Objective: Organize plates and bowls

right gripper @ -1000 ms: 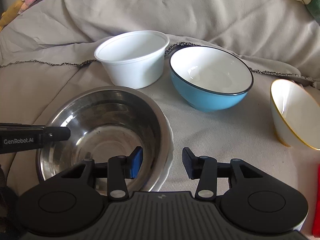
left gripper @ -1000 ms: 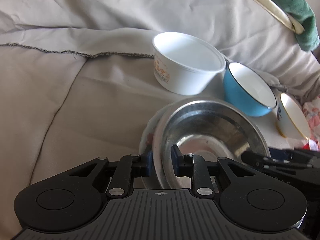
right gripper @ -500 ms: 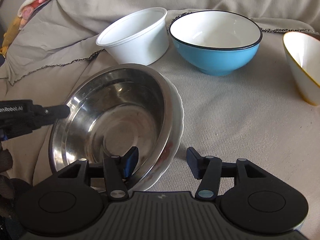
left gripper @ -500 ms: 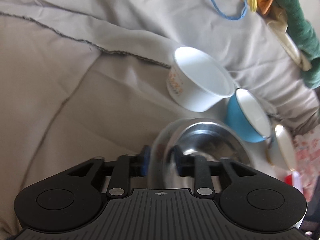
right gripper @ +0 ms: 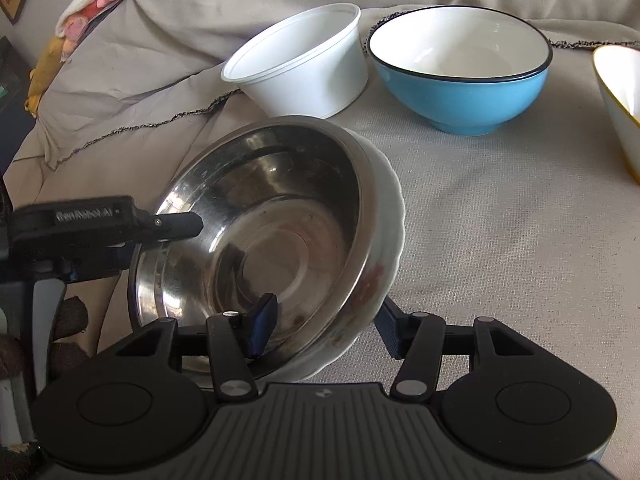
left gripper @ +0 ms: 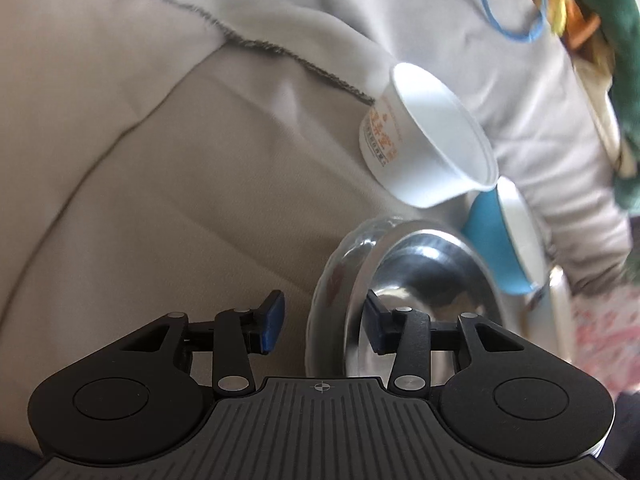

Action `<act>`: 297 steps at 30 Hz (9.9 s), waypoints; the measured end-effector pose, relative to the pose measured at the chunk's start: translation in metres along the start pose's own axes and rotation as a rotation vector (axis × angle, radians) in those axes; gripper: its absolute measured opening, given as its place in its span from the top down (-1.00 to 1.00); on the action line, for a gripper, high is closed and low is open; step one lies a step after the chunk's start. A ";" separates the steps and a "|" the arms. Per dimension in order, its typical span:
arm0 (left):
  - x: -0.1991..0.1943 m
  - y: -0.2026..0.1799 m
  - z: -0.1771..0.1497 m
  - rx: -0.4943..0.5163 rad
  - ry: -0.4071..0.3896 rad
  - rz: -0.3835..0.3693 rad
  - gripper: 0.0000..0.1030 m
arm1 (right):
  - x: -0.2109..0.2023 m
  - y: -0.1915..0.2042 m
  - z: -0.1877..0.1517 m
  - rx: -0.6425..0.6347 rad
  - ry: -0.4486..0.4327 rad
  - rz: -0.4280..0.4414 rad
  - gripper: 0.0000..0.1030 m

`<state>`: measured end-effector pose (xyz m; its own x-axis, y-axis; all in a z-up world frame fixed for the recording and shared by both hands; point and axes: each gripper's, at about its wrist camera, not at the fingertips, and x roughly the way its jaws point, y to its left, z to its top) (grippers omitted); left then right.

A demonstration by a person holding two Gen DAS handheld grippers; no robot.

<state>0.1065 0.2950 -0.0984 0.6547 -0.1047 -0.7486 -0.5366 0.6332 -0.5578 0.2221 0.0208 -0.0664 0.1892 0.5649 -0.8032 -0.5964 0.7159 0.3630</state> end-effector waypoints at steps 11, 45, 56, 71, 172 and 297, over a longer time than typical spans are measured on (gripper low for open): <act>0.019 -0.028 -0.003 0.104 0.053 -0.004 0.01 | -0.002 -0.004 0.009 -0.004 -0.007 -0.009 0.05; 0.145 -0.292 -0.060 0.408 0.126 -0.110 0.23 | -0.099 -0.248 0.048 0.368 -0.366 -0.403 0.08; 0.119 -0.272 -0.086 0.476 0.162 -0.059 0.52 | -0.101 -0.221 0.031 0.325 -0.308 -0.236 0.44; 0.073 -0.226 -0.101 0.502 0.124 -0.010 0.57 | -0.095 -0.173 -0.012 0.241 -0.281 -0.139 0.43; 0.162 -0.247 0.014 0.509 0.173 0.008 0.46 | -0.008 -0.201 0.121 0.300 -0.039 -0.081 0.36; 0.013 -0.084 0.157 0.032 -0.117 0.131 0.50 | 0.008 0.021 0.189 0.012 -0.119 -0.222 -0.20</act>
<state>0.2436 0.3606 -0.0044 0.6389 0.0686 -0.7662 -0.6050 0.6600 -0.4454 0.3585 0.1176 0.0242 0.4058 0.4371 -0.8027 -0.5208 0.8323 0.1899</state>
